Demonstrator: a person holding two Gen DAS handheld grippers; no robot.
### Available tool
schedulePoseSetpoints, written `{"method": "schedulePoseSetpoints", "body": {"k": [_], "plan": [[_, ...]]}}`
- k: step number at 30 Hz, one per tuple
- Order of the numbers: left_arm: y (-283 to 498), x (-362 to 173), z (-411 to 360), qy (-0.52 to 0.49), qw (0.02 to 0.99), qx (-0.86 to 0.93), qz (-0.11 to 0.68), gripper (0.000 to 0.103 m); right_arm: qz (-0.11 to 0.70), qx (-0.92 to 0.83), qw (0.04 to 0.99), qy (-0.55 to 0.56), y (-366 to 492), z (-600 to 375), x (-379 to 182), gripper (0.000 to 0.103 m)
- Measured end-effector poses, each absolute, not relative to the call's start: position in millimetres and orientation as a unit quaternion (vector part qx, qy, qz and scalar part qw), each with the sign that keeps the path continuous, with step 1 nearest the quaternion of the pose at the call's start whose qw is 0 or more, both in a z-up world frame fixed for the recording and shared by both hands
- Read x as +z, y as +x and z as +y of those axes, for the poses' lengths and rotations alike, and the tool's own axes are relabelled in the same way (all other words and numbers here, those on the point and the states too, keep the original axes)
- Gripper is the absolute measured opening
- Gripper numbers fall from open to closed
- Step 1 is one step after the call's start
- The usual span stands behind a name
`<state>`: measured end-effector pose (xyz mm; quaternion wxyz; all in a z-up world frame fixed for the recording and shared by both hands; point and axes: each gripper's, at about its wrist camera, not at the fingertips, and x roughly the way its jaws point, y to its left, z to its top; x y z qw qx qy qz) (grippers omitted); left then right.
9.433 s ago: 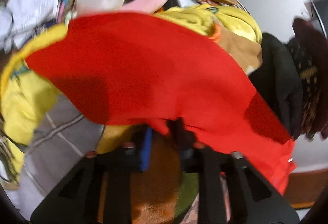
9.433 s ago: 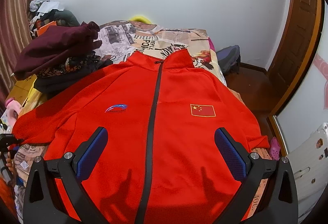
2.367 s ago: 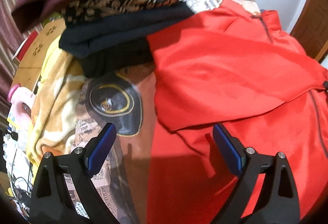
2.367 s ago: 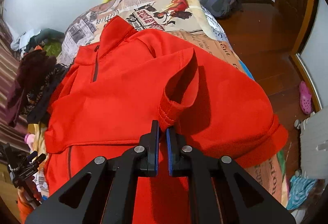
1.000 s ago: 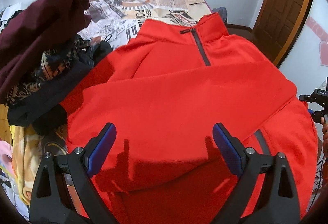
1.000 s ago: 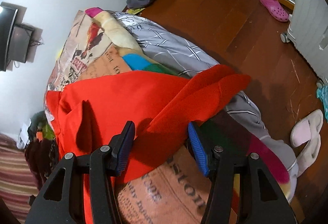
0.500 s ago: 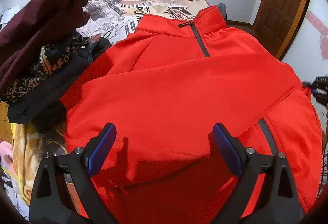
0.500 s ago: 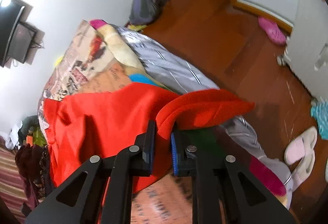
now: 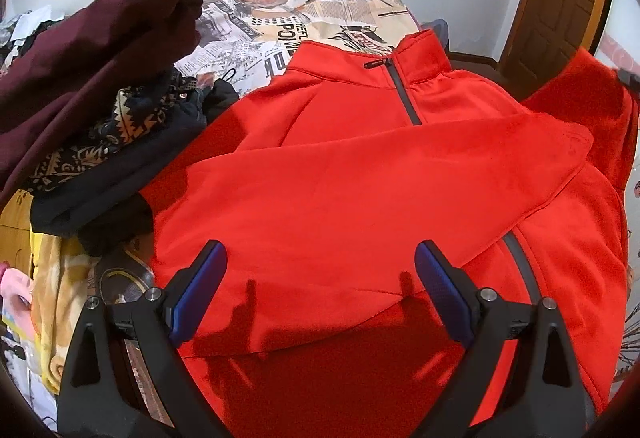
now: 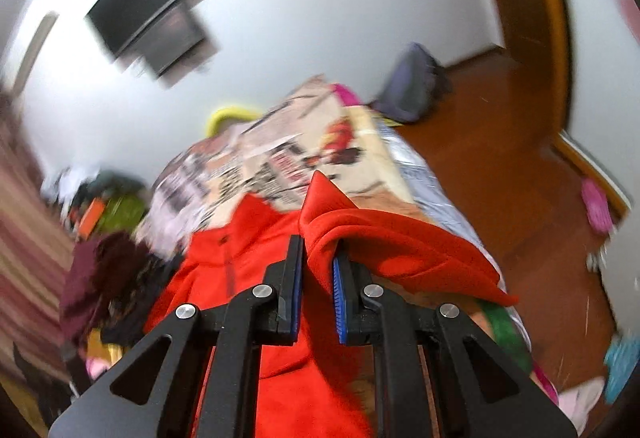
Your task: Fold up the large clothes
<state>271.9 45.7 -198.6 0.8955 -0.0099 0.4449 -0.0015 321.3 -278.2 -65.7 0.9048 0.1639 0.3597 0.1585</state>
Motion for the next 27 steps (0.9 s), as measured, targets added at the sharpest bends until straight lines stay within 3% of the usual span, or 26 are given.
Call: {"method": "schedulePoseSetpoints", "body": {"k": [10,17,20,24,27], "plan": [[264,-204,51,-0.014,0.892,-0.003,0.453,0.095,0.488,0.22,0.843,0.053,324,-202,-151,0.012],[261,-211,50,-0.013,0.888,-0.005,0.46,0.095,0.531,0.218,0.818,0.025,308,-199,-161,0.016],[260,-212,47,-0.008,0.888,-0.005,0.459,0.095,0.536,0.224,0.813,0.037,305,-204,-152,0.024],[262,-211,45,-0.005,0.889,-0.008,0.457,0.095,0.51,0.218,0.831,0.042,295,-217,-131,0.044],[263,-209,43,-0.005,0.891,-0.008,0.455,0.095,0.487,0.203,0.847,0.057,293,-231,-117,0.045]]}}
